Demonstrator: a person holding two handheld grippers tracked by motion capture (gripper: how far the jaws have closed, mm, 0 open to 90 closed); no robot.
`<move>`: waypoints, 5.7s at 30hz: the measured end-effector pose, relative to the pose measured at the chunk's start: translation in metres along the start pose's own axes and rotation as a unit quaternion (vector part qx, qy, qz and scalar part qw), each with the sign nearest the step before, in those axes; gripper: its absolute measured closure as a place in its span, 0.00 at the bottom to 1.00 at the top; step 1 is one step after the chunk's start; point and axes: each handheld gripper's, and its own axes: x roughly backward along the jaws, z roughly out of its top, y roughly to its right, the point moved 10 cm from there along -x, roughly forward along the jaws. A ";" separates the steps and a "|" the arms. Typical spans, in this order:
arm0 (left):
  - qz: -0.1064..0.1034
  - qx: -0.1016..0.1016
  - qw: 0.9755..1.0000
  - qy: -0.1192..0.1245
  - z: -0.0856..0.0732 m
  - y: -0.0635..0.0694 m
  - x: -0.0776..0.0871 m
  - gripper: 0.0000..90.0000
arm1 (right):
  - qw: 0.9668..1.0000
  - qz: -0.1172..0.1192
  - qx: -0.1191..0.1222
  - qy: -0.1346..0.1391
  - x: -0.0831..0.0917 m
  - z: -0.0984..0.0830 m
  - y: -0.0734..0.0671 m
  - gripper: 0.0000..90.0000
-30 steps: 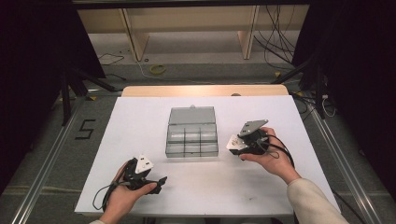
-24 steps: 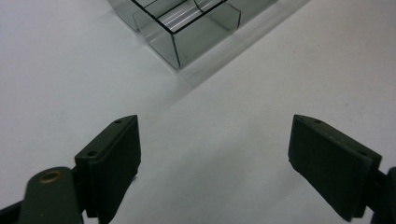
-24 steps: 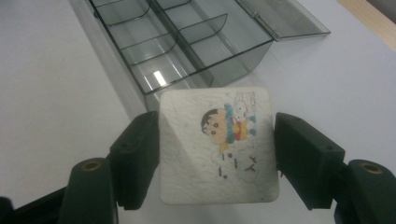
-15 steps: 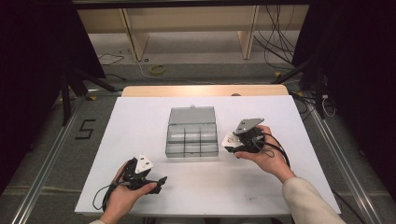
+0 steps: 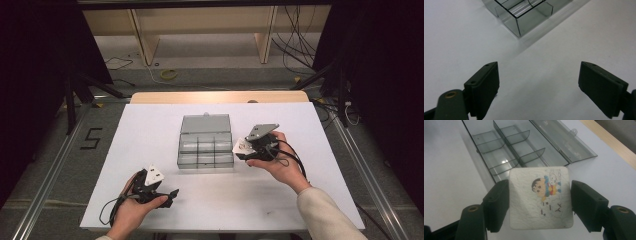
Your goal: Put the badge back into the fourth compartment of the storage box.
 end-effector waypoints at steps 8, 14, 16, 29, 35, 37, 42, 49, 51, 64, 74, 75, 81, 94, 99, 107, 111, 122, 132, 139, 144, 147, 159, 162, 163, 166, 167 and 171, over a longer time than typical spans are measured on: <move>0.000 -0.001 1.000 -0.001 0.000 0.000 0.000 0.18 | 1.000 0.000 0.002 0.008 -0.003 0.008 -0.001 0.38; 0.000 -0.002 1.000 -0.001 0.000 0.000 0.000 0.18 | 1.000 0.000 0.000 0.011 -0.005 0.013 -0.003 0.38; 0.001 -0.002 1.000 -0.001 0.000 0.000 0.000 0.18 | 1.000 0.001 0.002 0.012 -0.006 0.015 -0.004 0.38; 0.000 -0.002 1.000 0.000 0.001 0.000 0.000 0.18 | 1.000 0.007 0.010 0.023 -0.016 0.031 -0.012 0.38; 0.000 -0.002 1.000 0.000 0.001 0.000 0.000 0.18 | 1.000 0.010 0.011 0.027 -0.021 0.037 -0.016 0.38; 0.000 -0.002 1.000 0.000 0.000 0.000 0.000 0.18 | 0.999 0.010 0.014 0.028 -0.023 0.039 -0.016 0.38; -0.001 -0.003 1.000 0.000 0.001 0.000 0.000 0.18 | 0.999 0.014 0.013 0.031 -0.029 0.046 -0.021 0.38; 0.000 -0.002 1.000 0.000 0.001 0.000 0.000 0.18 | 0.999 0.018 0.016 0.033 -0.037 0.054 -0.026 0.38; 0.000 -0.002 1.000 0.000 0.001 0.000 0.000 0.18 | 0.999 0.019 0.016 0.033 -0.039 0.055 -0.027 0.38; -0.001 -0.001 1.000 0.002 0.001 0.000 0.000 0.18 | 0.999 0.023 0.013 0.035 -0.053 0.066 -0.034 0.38; 0.000 -0.003 1.000 0.001 0.001 0.000 0.000 0.18 | 0.999 0.025 0.019 0.030 -0.065 0.074 -0.040 0.38; 0.000 -0.001 1.000 0.001 0.001 0.000 0.000 0.18 | 0.999 0.026 0.020 0.029 -0.067 0.075 -0.041 0.38; 0.000 0.000 1.000 0.003 0.001 0.000 0.000 0.18 | 0.999 0.030 0.020 0.025 -0.076 0.078 -0.047 0.38; -0.002 -0.002 1.000 0.002 0.002 0.000 0.000 0.18 | 0.999 0.027 0.024 0.010 -0.100 0.089 -0.059 0.38; -0.002 0.000 1.000 0.004 0.002 0.000 0.000 0.18 | 0.999 0.029 0.025 0.004 -0.107 0.090 -0.062 0.38; -0.001 -0.002 1.000 0.005 0.002 0.000 0.000 0.18 | 0.999 0.032 0.043 -0.003 -0.117 0.094 -0.065 0.38; -0.002 0.000 1.000 0.005 0.002 0.000 0.000 0.18 | 0.999 0.031 0.040 -0.010 -0.120 0.095 -0.067 0.38; -0.002 -0.001 1.000 0.006 0.002 0.000 0.000 0.18 | 0.998 0.027 0.040 -0.027 -0.130 0.092 -0.070 0.37; 0.000 0.000 1.000 0.006 0.003 0.000 0.000 0.18 | 0.998 0.040 0.035 -0.045 -0.135 0.085 -0.077 0.34; 0.000 -0.001 1.000 0.006 0.002 0.000 0.000 0.18 | 0.998 0.061 0.010 -0.033 -0.132 0.089 -0.079 0.32; 0.000 -0.001 1.000 0.006 0.003 0.000 0.001 0.18 | 0.996 0.073 -0.043 -0.022 -0.126 0.089 -0.073 0.69; 0.000 -0.002 1.000 0.006 0.003 0.000 0.001 0.18 | 0.995 0.052 -0.075 -0.031 -0.122 0.085 -0.064 0.94; -0.001 -0.004 1.000 0.004 0.003 0.000 0.000 0.18 | 0.994 0.077 -0.060 -0.048 -0.130 0.080 -0.080 1.00; -0.001 -0.002 1.000 0.005 0.003 0.001 0.001 0.18 | 0.994 0.091 -0.038 -0.041 -0.128 0.086 -0.089 0.99; -0.001 -0.001 1.000 0.005 0.003 0.000 0.001 0.18 | 0.995 0.085 -0.041 -0.031 -0.127 0.089 -0.088 0.99; -0.001 -0.003 1.000 0.004 0.002 0.000 0.001 0.18 | 0.997 0.052 -0.047 -0.029 -0.126 0.088 -0.075 1.00; -0.001 -0.004 1.000 0.004 0.003 0.000 0.001 0.18 | 0.997 0.051 -0.048 -0.035 -0.127 0.086 -0.074 1.00; -0.002 -0.004 1.000 0.004 0.003 0.001 0.000 0.18 | 0.994 0.086 -0.031 -0.053 -0.131 0.081 -0.085 1.00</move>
